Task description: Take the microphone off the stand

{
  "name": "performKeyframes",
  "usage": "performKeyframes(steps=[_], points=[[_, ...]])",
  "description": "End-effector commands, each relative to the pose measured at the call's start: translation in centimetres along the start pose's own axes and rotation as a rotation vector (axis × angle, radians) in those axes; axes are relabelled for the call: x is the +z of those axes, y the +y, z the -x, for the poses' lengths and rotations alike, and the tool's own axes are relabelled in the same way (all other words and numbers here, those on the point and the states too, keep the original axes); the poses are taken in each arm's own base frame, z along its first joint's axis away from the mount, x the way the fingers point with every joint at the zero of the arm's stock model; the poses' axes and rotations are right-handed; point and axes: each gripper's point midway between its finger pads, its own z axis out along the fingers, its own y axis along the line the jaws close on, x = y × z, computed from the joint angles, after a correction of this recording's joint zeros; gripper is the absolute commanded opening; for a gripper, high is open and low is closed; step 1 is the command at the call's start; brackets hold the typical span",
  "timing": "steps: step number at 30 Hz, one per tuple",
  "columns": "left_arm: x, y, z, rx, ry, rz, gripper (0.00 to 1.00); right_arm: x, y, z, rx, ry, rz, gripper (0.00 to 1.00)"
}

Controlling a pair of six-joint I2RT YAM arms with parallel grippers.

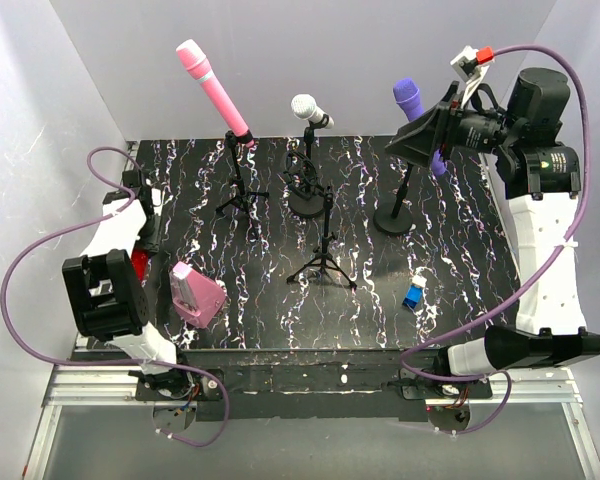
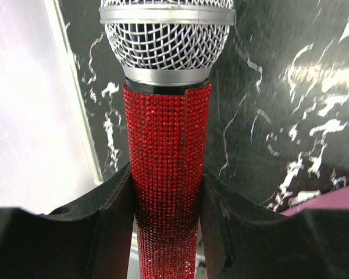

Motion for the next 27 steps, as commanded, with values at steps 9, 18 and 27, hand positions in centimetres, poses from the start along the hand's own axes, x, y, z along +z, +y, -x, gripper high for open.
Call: performKeyframes(steps=[9, 18, 27], points=[[6.4, -4.1, 0.4, -0.063, 0.072, -0.136, 0.15, -0.6, 1.4, -0.1, -0.068, 0.019, -0.02, 0.77], [8.5, -5.7, -2.1, -0.061, 0.153, -0.154, 0.5, -0.8, 1.4, -0.6, -0.074, 0.041, -0.034, 0.77], [7.4, -4.8, -1.8, -0.096, 0.07, -0.109, 0.81, -0.7, 1.5, -0.9, -0.074, 0.062, -0.027, 0.77]])
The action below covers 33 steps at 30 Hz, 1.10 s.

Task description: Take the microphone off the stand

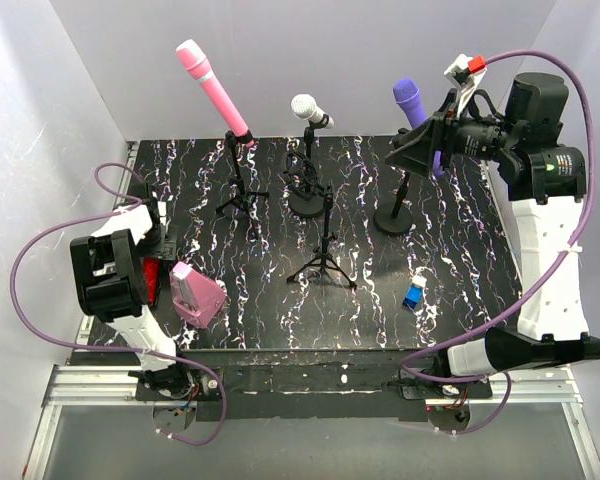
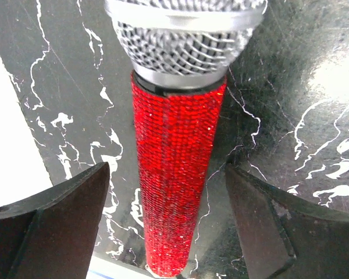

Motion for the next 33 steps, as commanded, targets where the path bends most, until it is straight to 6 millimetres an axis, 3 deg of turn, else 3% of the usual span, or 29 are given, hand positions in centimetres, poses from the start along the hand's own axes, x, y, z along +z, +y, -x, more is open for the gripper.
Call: performKeyframes(steps=[1, 8, 19, 21, 26, 28, 30, 33], points=[[0.8, -1.5, -1.7, -0.015, 0.013, -0.041, 0.82, -0.2, 0.7, 0.3, -0.039, -0.002, 0.008, 0.77], [-0.7, -1.1, -0.8, -0.018, -0.045, -0.044, 0.83, 0.1, 0.6, -0.2, -0.033, 0.007, 0.011, 0.77], [-1.1, -0.7, -0.7, -0.017, -0.058, -0.03, 0.83, 0.1, 1.2, -0.8, -0.042, 0.011, 0.015, 0.77], [-1.3, -0.7, -0.6, -0.017, -0.058, -0.03, 0.91, 0.0, 1.2, -1.0, -0.042, 0.012, 0.014, 0.77], [-2.2, -0.5, -0.4, -0.019, -0.073, -0.032, 0.92, 0.1, 1.2, -1.6, -0.043, 0.019, 0.019, 0.77], [-3.3, -0.2, 0.0, -0.025, -0.097, -0.037, 0.98, 0.1, 1.2, -1.8, -0.042, 0.021, 0.017, 0.77], [-6.0, 0.1, 0.5, -0.037, -0.102, -0.058, 0.98, 0.1, 0.9, -1.7, -0.043, 0.022, -0.003, 0.77], [-11.9, 1.2, 1.7, -0.071, -0.175, -0.08, 0.98, -0.2, 0.7, -1.6, -0.067, 0.024, -0.027, 0.78]])
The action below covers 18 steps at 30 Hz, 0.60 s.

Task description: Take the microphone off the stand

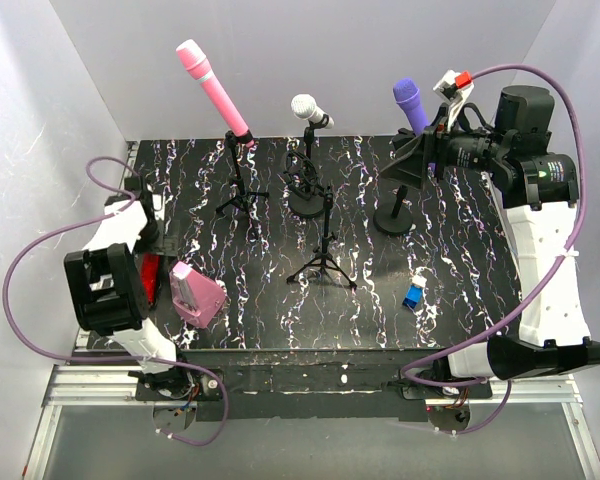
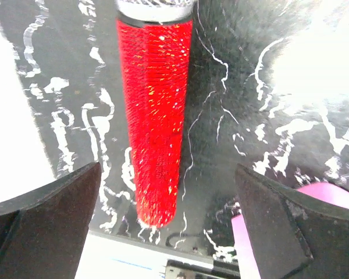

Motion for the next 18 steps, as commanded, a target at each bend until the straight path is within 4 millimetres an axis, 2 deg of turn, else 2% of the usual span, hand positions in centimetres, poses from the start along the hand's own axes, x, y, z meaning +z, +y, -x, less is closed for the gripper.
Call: performKeyframes(steps=[1, 4, 8, 12, 13, 14, 15, 16, 18], points=[[-10.9, 1.7, 3.5, -0.061, -0.215, -0.021, 0.98, -0.6, 0.4, 0.9, -0.083, -0.026, -0.027, 0.78], [-17.1, 1.9, 5.0, -0.042, -0.355, -0.067, 0.98, -0.6, 0.4, 0.2, -0.092, -0.02, -0.022, 0.78], [-27.6, -0.7, 8.0, 0.109, -0.641, -0.267, 0.98, -0.2, -0.3, -0.2, -0.138, -0.039, -0.042, 0.77], [-38.7, -8.2, 9.1, 0.373, -0.954, -0.589, 0.98, 1.3, 0.3, -1.6, -0.226, -0.001, 0.018, 0.79], [-40.6, -9.5, 9.3, 0.402, -1.003, -0.66, 0.98, 1.8, 0.6, -2.0, -0.253, 0.012, 0.039, 0.79], [-42.8, -12.3, 8.8, 0.487, -1.046, -0.77, 0.98, 2.3, 0.7, -2.6, -0.269, 0.025, 0.051, 0.8], [-44.8, -13.9, 8.6, 0.549, -1.09, -0.834, 0.98, 2.8, 1.1, -3.0, -0.292, 0.032, 0.071, 0.81], [-46.2, -15.6, 8.4, 0.596, -1.113, -0.882, 0.98, 3.2, 1.2, -3.4, -0.314, 0.032, 0.08, 0.82], [-47.1, -18.3, 8.7, 0.662, -1.102, -0.955, 0.98, 4.0, 1.7, -4.2, -0.334, 0.037, 0.096, 0.83]])
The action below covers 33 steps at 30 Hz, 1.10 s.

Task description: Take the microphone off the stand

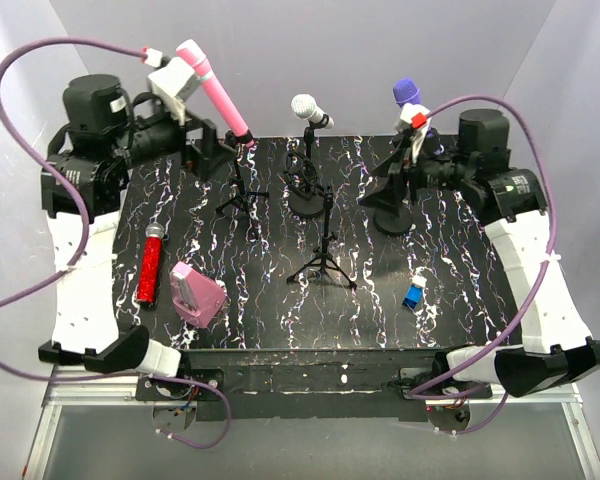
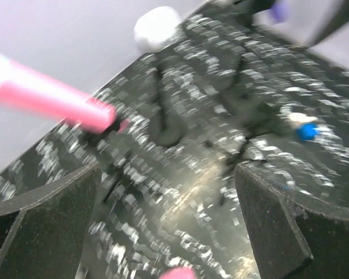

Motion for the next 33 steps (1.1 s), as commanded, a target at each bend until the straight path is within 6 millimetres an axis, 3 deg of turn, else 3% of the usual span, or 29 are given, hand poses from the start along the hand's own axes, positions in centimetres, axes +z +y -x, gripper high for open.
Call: performKeyframes(steps=[1, 5, 9, 14, 22, 28, 33], points=[[3.5, -6.6, 1.6, 0.008, -0.025, -0.355, 0.98, 1.4, 0.6, -0.4, -0.144, -0.017, 0.02, 0.84], [5.4, -9.3, 1.2, 0.006, 0.011, -0.458, 0.98, 2.9, 1.2, -2.3, -0.139, 0.005, 0.05, 0.84], [6.7, -10.9, -0.2, 0.008, 0.056, -0.455, 0.98, 4.3, 1.1, -3.8, -0.146, 0.018, 0.057, 0.84], [8.5, -11.0, -3.1, -0.015, 0.136, -0.386, 0.98, 6.2, -0.4, -4.5, -0.084, 0.011, 0.046, 0.84], [10.3, -12.5, -3.0, -0.035, 0.137, -0.45, 0.98, 9.6, -1.8, -4.2, -0.051, -0.014, 0.082, 0.84], [10.7, -11.7, -2.3, -0.034, 0.121, -0.399, 0.98, 11.2, -1.3, -5.4, 0.003, 0.0, 0.113, 0.73], [11.6, -11.7, -3.4, -0.043, 0.15, -0.405, 0.95, 12.2, 0.6, -6.7, 0.04, 0.012, 0.081, 0.55]])
